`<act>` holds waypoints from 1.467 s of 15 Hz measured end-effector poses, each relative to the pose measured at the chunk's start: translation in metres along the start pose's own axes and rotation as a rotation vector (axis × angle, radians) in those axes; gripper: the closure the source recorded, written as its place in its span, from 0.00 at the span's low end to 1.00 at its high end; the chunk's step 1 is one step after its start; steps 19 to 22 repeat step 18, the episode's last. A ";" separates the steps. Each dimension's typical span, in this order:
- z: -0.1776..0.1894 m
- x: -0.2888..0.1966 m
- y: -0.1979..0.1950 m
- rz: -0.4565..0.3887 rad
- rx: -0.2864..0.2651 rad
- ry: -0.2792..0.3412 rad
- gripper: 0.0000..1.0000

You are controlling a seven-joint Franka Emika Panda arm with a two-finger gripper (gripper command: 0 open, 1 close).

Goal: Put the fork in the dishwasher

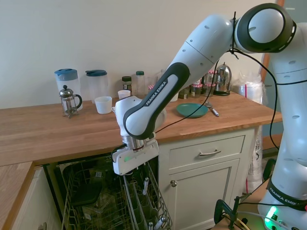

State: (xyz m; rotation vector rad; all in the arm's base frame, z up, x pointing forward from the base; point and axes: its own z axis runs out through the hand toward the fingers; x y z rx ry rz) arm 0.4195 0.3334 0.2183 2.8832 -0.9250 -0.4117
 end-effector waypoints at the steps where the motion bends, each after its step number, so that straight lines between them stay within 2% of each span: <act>1: 0.000 -0.001 0.000 -0.001 -0.002 -0.001 0.00; 9: -0.009 -0.002 -0.001 -0.002 0.003 0.002 0.00; 18: -0.081 -0.029 0.022 -0.024 0.037 0.060 0.00; 22: -0.081 -0.029 0.022 -0.024 0.037 0.060 0.00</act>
